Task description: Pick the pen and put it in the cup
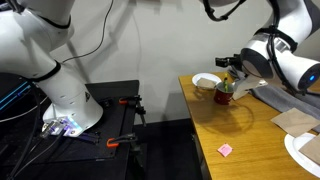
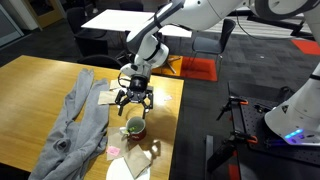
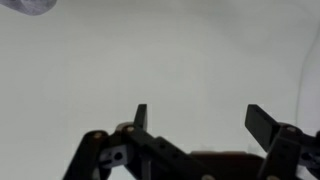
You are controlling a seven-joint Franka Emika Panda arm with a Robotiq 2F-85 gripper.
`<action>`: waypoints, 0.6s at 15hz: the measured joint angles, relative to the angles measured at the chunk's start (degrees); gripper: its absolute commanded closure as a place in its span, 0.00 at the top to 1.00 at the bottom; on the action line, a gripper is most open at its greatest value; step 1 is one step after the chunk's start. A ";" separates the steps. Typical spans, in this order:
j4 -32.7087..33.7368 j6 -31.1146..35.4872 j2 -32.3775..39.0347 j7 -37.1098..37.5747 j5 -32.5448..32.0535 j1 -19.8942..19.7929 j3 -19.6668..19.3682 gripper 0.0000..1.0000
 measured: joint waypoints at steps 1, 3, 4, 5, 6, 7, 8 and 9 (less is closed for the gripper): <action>-1.15 0.12 -1.43 0.70 0.96 0.17 -0.07 1.00; -3.94 0.40 -4.68 1.93 2.96 0.68 -0.57 1.00; -5.43 0.44 -6.40 2.70 3.85 1.05 -1.08 1.00; -6.91 0.48 -8.08 3.54 4.53 1.49 -1.69 1.00; -8.51 0.55 -9.88 4.46 5.04 1.93 -2.29 1.00; -10.01 0.60 -11.62 5.53 5.32 2.45 -3.00 1.00; -11.43 0.71 -13.29 6.54 5.36 2.94 -3.67 1.00; -12.85 0.85 -14.97 7.67 5.36 3.51 -4.31 1.00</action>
